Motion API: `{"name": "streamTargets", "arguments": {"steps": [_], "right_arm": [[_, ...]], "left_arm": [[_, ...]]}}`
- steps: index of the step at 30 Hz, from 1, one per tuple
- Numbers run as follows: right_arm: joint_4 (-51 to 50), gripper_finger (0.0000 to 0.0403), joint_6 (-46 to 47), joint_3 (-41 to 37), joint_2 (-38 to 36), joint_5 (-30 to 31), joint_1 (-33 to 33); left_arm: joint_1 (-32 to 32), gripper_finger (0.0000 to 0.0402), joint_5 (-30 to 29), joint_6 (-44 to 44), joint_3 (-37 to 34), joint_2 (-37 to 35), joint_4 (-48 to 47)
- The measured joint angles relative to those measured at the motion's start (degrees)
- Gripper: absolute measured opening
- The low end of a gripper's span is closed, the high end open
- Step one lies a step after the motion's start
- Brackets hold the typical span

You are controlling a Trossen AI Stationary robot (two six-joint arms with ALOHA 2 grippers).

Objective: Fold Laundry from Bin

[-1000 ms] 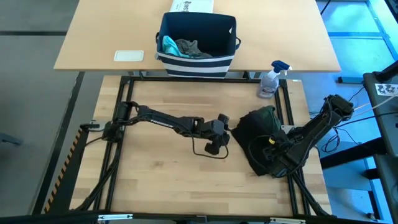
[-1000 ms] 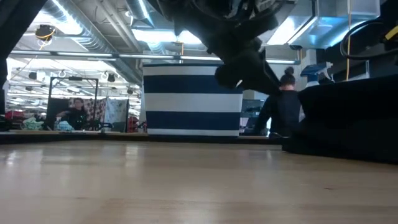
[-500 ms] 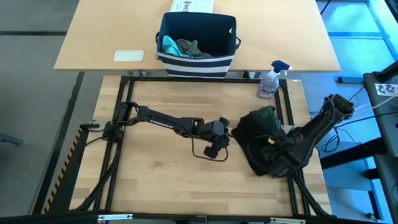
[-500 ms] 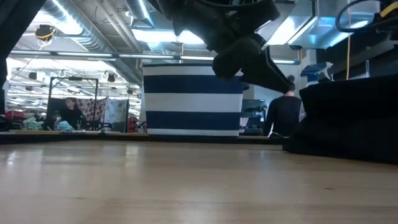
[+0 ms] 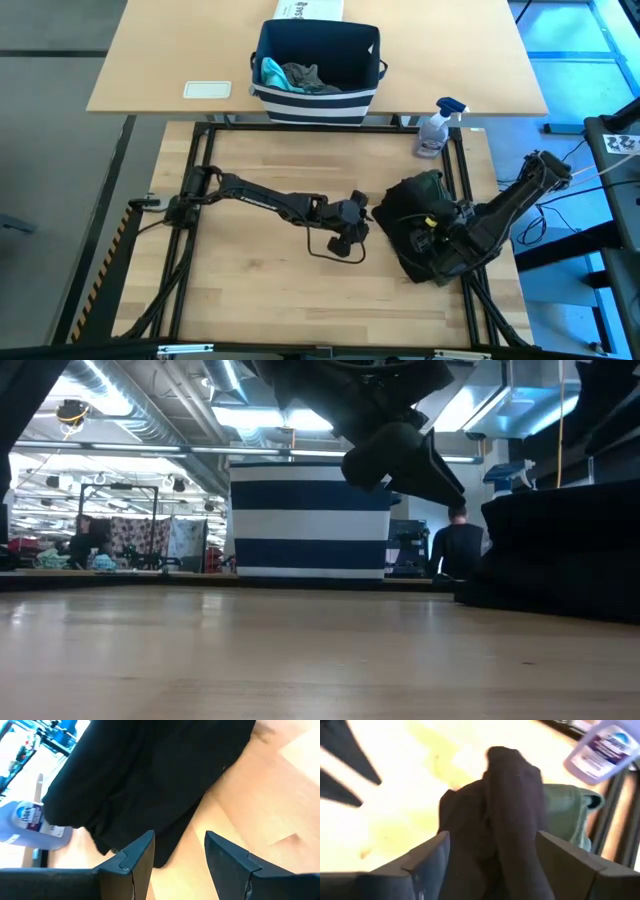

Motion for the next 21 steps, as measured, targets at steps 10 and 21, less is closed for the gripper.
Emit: {"name": "streamTargets", "arguments": {"steps": [10,21], "right_arm": [[17.60,0.0064,-22.99,-7.55,1.75,-14.68,-8.48],[13.18,0.0017,-15.70,-19.56,1.70,-20.10,-15.16]], "left_arm": [[-1.36,0.0155,-1.87,-0.76,0.00,-0.04,-3.26],[-0.65,0.0005,-4.54,-3.42,0.00,-2.78,-8.99]]}}
